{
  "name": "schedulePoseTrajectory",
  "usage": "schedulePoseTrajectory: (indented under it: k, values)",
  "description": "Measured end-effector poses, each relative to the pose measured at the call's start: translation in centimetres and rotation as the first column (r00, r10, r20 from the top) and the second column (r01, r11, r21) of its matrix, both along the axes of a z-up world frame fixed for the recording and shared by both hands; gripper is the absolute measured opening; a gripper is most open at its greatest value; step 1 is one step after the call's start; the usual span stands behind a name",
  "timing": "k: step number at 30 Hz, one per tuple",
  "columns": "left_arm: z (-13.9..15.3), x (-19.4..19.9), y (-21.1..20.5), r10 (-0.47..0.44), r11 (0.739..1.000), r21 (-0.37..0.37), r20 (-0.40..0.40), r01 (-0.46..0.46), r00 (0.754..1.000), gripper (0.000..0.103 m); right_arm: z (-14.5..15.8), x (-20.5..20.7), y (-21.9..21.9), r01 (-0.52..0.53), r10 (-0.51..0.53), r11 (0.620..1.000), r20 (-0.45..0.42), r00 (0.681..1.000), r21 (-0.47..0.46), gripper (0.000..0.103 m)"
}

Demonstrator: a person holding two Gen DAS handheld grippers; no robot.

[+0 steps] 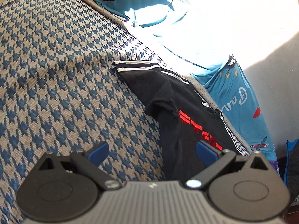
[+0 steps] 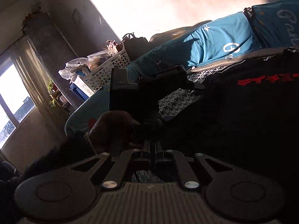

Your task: Fold clothes

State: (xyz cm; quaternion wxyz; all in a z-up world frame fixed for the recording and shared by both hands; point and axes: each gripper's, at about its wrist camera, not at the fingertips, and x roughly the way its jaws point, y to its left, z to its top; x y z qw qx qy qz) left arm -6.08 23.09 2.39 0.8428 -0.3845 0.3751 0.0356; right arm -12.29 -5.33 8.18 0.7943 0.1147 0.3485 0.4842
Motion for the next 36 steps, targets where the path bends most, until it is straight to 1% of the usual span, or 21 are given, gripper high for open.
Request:
schedulePoseTrajectory:
  k: [2,4,5,7,10,12,14,17,19,22,27,31,34,36]
  values:
    - [0.2,-0.5,0.7,0.029,0.999,0.037,-0.002,-0.029,1.000,0.100,-1.2,-0.4,0.7,-0.033,0.033,0.999,-0.003,0.999,-0.040,0.006]
    - [0.3,-0.9,1.4,0.059,0.997,0.057,-0.012,-0.058,0.998,0.100,-2.3,-0.8,1.4,-0.066,0.066,0.995,-0.007,0.998,-0.080,0.007]
    - [0.3,-1.0,1.6,0.068,0.995,0.068,-0.019,-0.067,0.998,0.100,-2.9,-1.0,1.7,-0.082,0.082,0.992,-0.009,0.997,-0.100,0.010]
    - [0.3,-1.1,1.7,0.073,0.993,0.099,-0.030,-0.070,0.997,0.100,-4.0,-1.4,2.3,-0.115,0.114,0.984,-0.015,0.993,-0.139,0.012]
    - [0.8,-1.0,1.2,0.053,0.988,0.147,-0.023,-0.049,0.998,0.100,-5.7,-1.9,3.3,-0.164,0.162,0.967,-0.027,0.986,-0.197,0.013]
    - [1.2,-0.9,0.3,0.021,0.984,0.177,-0.009,-0.019,1.000,0.100,-5.3,-2.1,2.8,-0.167,0.170,0.966,0.001,0.985,-0.199,0.013]
    - [1.5,-0.8,-1.1,-0.032,0.980,0.197,0.006,0.030,0.999,0.100,-4.6,-2.0,2.1,-0.139,0.148,0.968,0.032,0.988,-0.209,0.013]
    - [2.0,-0.5,-3.3,-0.118,0.970,0.218,0.026,0.110,0.993,0.100,-3.8,-1.6,0.2,-0.043,0.062,0.973,0.076,0.995,-0.228,0.013]
    - [2.2,-0.2,-5.1,-0.182,0.957,0.237,0.035,0.169,0.983,0.100,-3.8,-1.2,-1.2,0.034,-0.012,0.970,0.093,0.996,-0.241,0.013]
    - [2.3,0.5,-7.4,-0.265,0.931,0.269,0.033,0.247,0.964,0.100,-4.1,-0.7,-3.3,0.142,-0.116,0.954,0.109,0.987,-0.264,0.013]
    - [1.6,1.6,-10.6,-0.351,0.886,0.320,-0.009,0.335,0.936,0.100,-4.6,-0.5,-6.9,0.270,-0.249,0.918,0.109,0.962,-0.291,0.014]
    - [0.8,2.1,-12.9,-0.403,0.842,0.369,-0.054,0.393,0.914,0.100,-4.4,-0.4,-9.8,0.377,-0.356,0.875,0.122,0.926,-0.305,0.014]
    - [0.0,2.4,-14.4,-0.430,0.810,0.398,-0.093,0.430,0.898,0.100,-4.2,-0.1,-12.0,0.465,-0.446,0.827,0.133,0.885,-0.317,0.015]
    - [-0.7,2.6,-14.8,-0.435,0.797,0.406,-0.127,0.447,0.891,0.100,-4.1,0.0,-13.3,0.514,-0.492,0.791,0.152,0.857,-0.331,0.015]
